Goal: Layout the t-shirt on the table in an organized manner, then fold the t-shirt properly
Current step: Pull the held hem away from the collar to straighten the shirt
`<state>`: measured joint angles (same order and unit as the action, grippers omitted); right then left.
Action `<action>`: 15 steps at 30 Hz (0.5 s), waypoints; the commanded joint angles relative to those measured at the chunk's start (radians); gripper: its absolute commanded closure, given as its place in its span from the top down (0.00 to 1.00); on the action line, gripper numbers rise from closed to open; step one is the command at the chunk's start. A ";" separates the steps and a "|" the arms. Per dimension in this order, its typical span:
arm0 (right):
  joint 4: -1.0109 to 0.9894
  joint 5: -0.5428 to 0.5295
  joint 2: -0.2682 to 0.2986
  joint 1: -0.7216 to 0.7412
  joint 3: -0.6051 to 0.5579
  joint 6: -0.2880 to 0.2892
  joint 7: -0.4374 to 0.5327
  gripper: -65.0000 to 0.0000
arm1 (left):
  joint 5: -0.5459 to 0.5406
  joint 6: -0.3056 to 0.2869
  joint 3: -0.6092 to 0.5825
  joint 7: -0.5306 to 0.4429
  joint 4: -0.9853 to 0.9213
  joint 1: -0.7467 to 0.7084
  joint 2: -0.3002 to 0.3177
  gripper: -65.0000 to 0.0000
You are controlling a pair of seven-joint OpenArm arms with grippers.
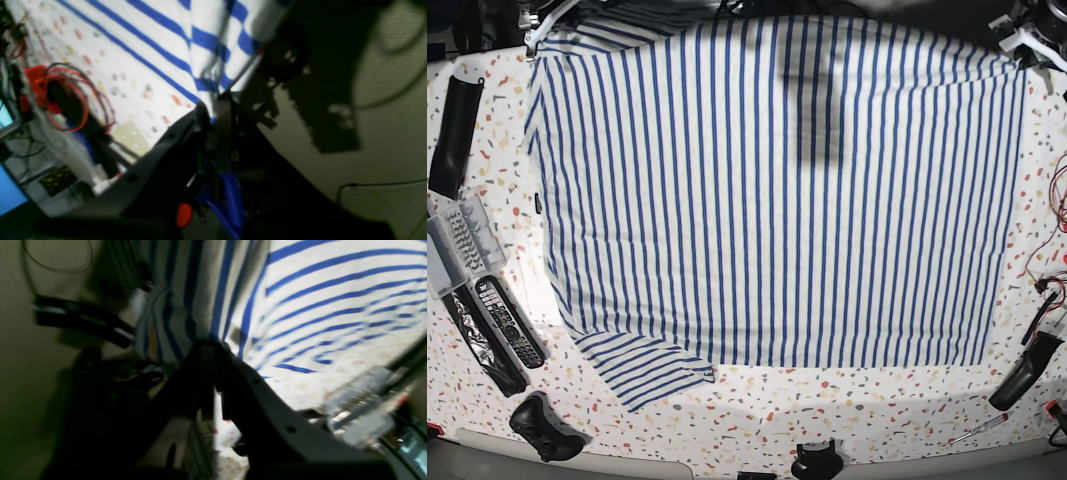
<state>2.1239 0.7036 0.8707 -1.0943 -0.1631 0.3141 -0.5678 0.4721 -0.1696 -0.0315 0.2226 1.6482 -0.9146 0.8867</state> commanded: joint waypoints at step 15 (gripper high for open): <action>0.042 -0.160 -0.033 0.127 0.210 -0.149 0.047 0.00 | -0.255 0.039 0.222 -0.091 0.068 0.079 0.008 0.00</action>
<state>2.1513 0.5354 0.8257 -0.9615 0.0368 0.1814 -0.5182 0.2131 -0.1577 0.1780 0.1349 1.7061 -0.8352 0.8761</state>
